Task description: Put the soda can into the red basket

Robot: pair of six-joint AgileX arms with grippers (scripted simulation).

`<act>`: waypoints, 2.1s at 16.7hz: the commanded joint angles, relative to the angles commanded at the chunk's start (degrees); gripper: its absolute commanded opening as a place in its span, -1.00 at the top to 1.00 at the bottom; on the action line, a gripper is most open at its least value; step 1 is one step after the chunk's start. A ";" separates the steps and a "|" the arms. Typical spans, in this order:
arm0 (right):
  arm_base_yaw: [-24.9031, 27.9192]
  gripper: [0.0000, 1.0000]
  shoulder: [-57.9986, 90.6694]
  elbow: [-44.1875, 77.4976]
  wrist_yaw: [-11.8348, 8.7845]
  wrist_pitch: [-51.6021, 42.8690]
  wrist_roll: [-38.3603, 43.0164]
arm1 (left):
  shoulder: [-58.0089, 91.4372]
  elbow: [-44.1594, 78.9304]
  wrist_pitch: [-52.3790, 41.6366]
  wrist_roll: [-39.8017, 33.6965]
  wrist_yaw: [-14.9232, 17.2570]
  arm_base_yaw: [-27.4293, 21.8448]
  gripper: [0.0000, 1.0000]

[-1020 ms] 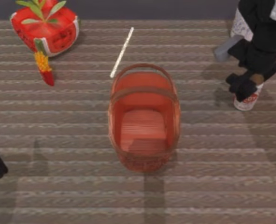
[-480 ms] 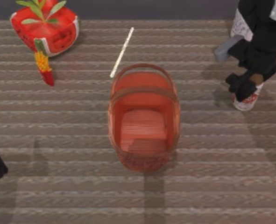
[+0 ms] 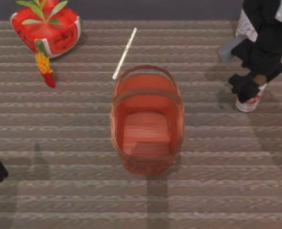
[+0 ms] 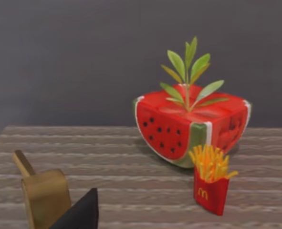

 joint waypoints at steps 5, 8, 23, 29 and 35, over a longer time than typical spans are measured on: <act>1.46 1.00 -1.85 -4.67 -9.27 15.00 4.48 | 0.00 0.00 0.00 0.00 0.00 0.00 -1.00; 2.62 1.00 -3.60 -9.49 -17.98 30.71 9.13 | 0.00 0.00 0.00 0.00 0.00 0.00 -1.00; 8.10 1.00 -17.51 -36.82 -60.94 106.76 32.66 | 0.00 0.00 0.00 0.00 0.00 0.00 -1.00; 8.33 1.00 -18.59 -37.86 -62.85 109.40 33.47 | 0.00 0.00 0.00 0.00 0.00 0.00 -1.00; 8.27 1.00 -13.31 -39.12 -62.92 115.79 33.38 | 0.00 0.00 0.00 0.00 0.00 0.00 -1.00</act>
